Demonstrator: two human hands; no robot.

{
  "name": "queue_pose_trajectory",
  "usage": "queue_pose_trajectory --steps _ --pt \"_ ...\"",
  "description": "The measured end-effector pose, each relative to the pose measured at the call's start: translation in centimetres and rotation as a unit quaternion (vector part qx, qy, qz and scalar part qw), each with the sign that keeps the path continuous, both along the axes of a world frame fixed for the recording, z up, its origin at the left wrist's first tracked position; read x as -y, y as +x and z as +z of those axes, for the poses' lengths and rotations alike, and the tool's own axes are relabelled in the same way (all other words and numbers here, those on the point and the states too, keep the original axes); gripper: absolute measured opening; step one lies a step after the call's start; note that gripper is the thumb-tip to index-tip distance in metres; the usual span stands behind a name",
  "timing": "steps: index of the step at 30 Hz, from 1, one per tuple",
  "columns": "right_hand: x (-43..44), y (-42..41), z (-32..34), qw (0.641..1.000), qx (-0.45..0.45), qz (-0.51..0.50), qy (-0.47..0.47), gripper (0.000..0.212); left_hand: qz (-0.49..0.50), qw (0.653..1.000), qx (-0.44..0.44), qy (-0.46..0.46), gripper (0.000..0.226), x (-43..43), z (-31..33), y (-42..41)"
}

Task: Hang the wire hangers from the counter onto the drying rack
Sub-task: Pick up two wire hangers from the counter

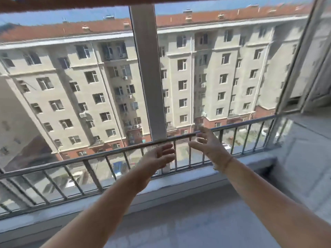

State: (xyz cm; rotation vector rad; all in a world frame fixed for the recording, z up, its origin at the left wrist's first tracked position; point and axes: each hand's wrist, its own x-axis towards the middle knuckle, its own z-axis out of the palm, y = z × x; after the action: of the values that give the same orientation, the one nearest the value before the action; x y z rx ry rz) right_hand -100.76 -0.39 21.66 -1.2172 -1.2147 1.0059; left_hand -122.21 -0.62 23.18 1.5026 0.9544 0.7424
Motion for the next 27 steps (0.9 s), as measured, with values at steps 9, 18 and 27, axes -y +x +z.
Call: queue_pose_trajectory --steps 9,18,27 --pt "7.9 20.9 -2.9 0.987 0.023 -0.160 -0.011 0.066 -0.105 0.994 0.006 -0.010 0.045 3.3 -2.3 21.1" --pt "16.7 37.3 -4.5 0.946 0.008 -0.321 -0.041 0.052 -0.227 0.973 -0.027 -0.010 0.044 6.0 -4.0 39.5" --pt "21.7 51.2 -7.0 0.877 -0.028 -0.477 -0.055 0.035 -0.336 0.941 -0.031 -0.024 0.041 4.8 -6.2 56.8"
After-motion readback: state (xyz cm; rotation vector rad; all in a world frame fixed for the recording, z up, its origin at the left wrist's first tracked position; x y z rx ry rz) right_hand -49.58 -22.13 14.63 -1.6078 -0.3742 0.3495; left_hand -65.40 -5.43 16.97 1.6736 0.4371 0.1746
